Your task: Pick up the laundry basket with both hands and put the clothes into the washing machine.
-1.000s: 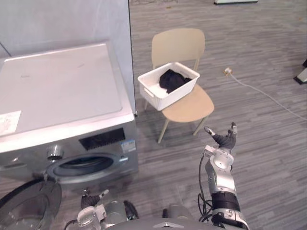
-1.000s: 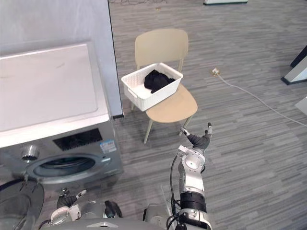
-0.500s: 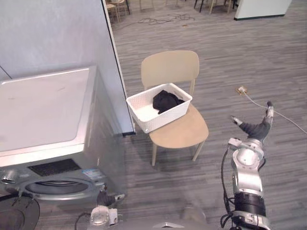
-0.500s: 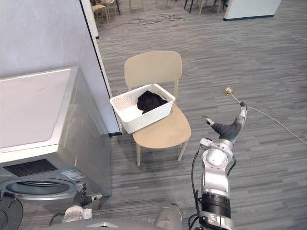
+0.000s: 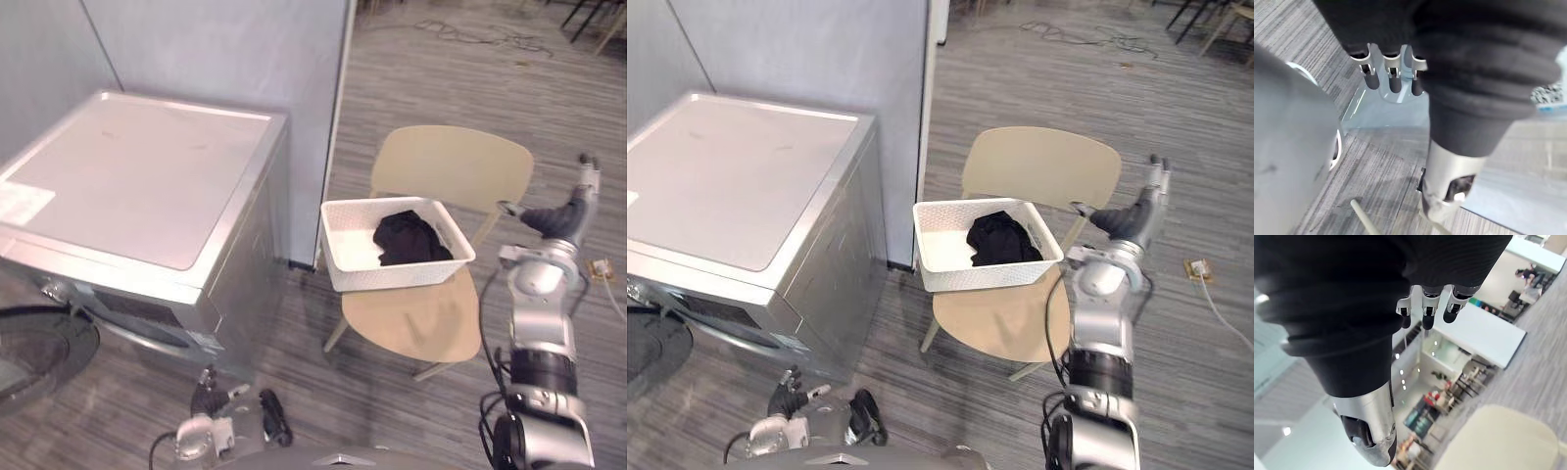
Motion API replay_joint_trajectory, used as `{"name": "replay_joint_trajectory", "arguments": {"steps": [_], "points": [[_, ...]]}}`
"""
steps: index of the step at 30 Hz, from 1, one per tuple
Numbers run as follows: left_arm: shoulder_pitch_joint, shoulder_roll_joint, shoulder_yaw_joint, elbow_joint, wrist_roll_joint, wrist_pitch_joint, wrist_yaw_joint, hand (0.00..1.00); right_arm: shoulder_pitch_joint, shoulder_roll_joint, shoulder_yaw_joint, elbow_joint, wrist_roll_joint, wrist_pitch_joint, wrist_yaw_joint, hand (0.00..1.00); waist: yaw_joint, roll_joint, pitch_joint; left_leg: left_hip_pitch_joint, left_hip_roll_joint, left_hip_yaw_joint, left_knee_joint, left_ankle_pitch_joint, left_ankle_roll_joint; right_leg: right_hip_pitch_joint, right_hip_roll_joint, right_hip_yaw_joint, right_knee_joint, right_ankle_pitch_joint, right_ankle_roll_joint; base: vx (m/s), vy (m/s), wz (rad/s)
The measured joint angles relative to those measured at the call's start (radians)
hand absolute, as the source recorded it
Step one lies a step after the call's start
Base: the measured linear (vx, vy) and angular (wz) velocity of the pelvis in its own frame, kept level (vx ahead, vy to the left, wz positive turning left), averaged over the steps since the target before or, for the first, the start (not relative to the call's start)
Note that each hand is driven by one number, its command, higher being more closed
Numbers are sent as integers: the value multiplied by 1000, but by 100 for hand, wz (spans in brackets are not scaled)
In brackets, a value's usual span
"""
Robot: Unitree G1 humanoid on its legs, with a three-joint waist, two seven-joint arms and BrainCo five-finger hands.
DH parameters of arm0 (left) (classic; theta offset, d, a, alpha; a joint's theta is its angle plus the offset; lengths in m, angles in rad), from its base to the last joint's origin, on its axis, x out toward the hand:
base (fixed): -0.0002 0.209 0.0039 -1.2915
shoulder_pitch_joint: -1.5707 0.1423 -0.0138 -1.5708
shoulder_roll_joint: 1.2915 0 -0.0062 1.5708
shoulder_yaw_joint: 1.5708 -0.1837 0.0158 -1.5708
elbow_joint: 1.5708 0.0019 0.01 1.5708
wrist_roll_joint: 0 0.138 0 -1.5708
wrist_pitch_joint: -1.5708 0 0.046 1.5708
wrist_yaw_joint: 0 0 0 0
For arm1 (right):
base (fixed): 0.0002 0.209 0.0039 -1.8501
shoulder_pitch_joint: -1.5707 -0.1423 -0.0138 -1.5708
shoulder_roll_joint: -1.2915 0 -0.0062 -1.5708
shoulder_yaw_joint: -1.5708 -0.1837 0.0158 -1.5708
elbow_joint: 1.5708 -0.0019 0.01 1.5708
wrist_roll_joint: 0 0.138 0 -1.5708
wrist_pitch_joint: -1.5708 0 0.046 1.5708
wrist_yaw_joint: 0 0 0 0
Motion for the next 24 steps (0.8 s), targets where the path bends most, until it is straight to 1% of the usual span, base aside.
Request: {"name": "replay_joint_trajectory", "arguments": {"steps": [1, 2, 3, 4, 5, 6, 7, 8, 10, 11, 12, 13, 14, 15, 16, 17, 18, 19, 20, 21, 23, 24], "points": [[-6, 9, 1, 3, -18, -2, -2, 0, -19, 1, 26, 37, -2, -1, 15, 0, 14, -19, -3, 6, -23, -6, 15, -32, 1, 15, -19, 1, 16, -10, 17, 260, 66, 26], [-7, 14, 2, 2, -33, -9, -6, 0, -26, 2, 55, 80, -5, -2, 33, 0, 22, -38, -4, 28, -52, -5, 20, -71, -4, 11, -60, 29, 92, -33, 40, 276, 56, 27], [-8, 17, 1, 2, -33, -12, -11, 0, -28, 2, 72, 105, -8, -2, 44, 0, 26, -42, -1, 43, -61, -3, 22, -84, -3, -7, -84, 56, 171, -42, 46, 271, 38, 22], [-5, 25, -2, 4, -33, -14, -18, 0, -29, 12, 109, 157, -38, 0, 58, 0, 34, -46, 0, 71, -68, -2, 31, -106, -5, -78, -124, 115, 377, -34, 52, 252, 1, 18], [0, 41, -2, 26, -35, -11, -17, 0, -28, 28, 142, 211, -47, -1, 75, 0, 34, -52, 0, 96, -67, -6, 36, -113, 6, -147, -144, 146, 566, -3, 59, 230, -25, 16], [5, 53, -9, 32, -34, -9, -19, 0, -28, 35, 157, 237, -47, 0, 84, 0, 34, -58, 1, 107, -67, -10, 36, -115, 8, -177, -153, 148, 644, 9, 54, 212, -65, 21], [10, 63, -9, 27, -36, -8, -16, 0, -30, 50, 164, 287, -49, -1, 88, 0, 37, -67, 4, 124, -66, -18, 26, -115, 9, -234, -160, 129, 741, 3, -1, 207, -118, 21], [14, 70, -8, 27, -47, -6, -12, 0, -29, 54, 175, 333, -48, 0, 91, 0, 37, -68, 5, 136, -66, -31, 11, -112, 3, -275, -159, 102, 758, -20, -56, 168, -104, 24], [22, 81, -9, 28, -54, -4, -12, 0, -17, 54, 180, 368, -47, -1, 112, 0, 31, -66, 7, 149, -66, -52, -8, -102, -13, -312, -151, 92, 683, -47, -93, 115, -130, 32], [26, 88, -9, 29, -54, -4, -12, 0, 13, 49, 177, 374, -44, -1, 129, 0, 23, -64, 9, 150, -65, -82, -21, -94, -26, -335, -140, 107, 569, -59, -97, 125, -244, 47], [25, 90, -10, 29, -53, -5, -15, 0, 30, 47, 175, 375, -44, -1, 133, 0, 18, -62, 10, 148, -63, -99, -26, -90, -33, -341, -131, 123, 509, -59, -97, 89, -251, 91], [17, 90, -21, 29, -53, -7, -19, 0, 78, 46, 151, 378, -44, -1, 153, 0, -2, -53, 14, 127, -53, -162, -26, -88, -46, -346, -108, 181, 349, -49, -90, 95, -385, 124], [13, 93, -37, 31, -53, -8, -20, 0, 118, 44, 127, 410, -44, -1, 170, 0, -18, -51, 17, 102, -47, -225, -23, -77, -71, -354, -92, 268, 233, -16, -76, 75, -353, 151], [4, 94, -45, 33, -52, -8, -24, 0, 145, 44, 99, 443, -45, 0, 180, 0, -22, -55, 19, 84, -45, -270, -16, -76, -105, -336, -78, 328, 137, 27, -64, 82, -461, 151], [-3, 103, -48, 30, -52, -13, -29, 0, 165, 44, 51, 508, -44, 0, 195, 0, -21, -72, 29, 52, -51, -326, 13, -76, -135, -299, -82, 352, 47, 104, -32, 20, -437, 127], [-8, 106, -47, 29, -52, -14, -33, 0, 165, 39, 13, 570, -44, 2, 197, 0, -17, -75, 39, 22, -46, -360, 38, -74, -157, -295, -72, 341, 38, 187, 21, 25, -481, 118], [-11, 86, -51, 18, -68, -16, -36, 0, 164, 24, -15, 637, -41, 11, 197, 0, -13, -40, 37, -8, -15, -405, 43, -60, -178, -296, -43, 286, 40, 179, 4, 11, -362, 73], [-7, 76, -50, 17, -79, -21, -38, 0, 165, 22, -21, 657, -40, 14, 197, 0, -9, -29, 38, -14, -4, -419, 33, -49, -190, -296, -32, 266, 39, 179, 1, 29, -281, 55], [3, 70, -50, 17, -134, -28, -40, 0, 164, 22, -26, 692, -34, 16, 198, 0, -1, -20, 41, -13, 9, -437, -4, -21, -204, -296, -18, 239, 35, 181, -6, 12, -213, 29], [5, 67, -48, 14, -164, -31, -41, 0, 166, 23, -30, 697, -32, 16, 198, 0, 3, -17, 41, -11, 13, -445, -26, -5, -207, -295, -11, 226, 27, 185, -11, 16, -242, 32], [25, 52, -42, -36, -236, -42, -61, 0, 164, 20, -67, 691, -17, 16, 196, 0, 20, -11, 47, -20, 37, -453, -89, 50, -219, -278, 16, 176, -33, 217, -30, 33, -169, 34], [28, 49, -41, -47, -248, -44, -64, 0, 164, 20, -76, 684, -7, 16, 195, 0, 26, -8, 50, -23, 39, -454, -98, 59, -221, -275, 19, 165, -45, 222, -31, 17, -89, 32]]}}
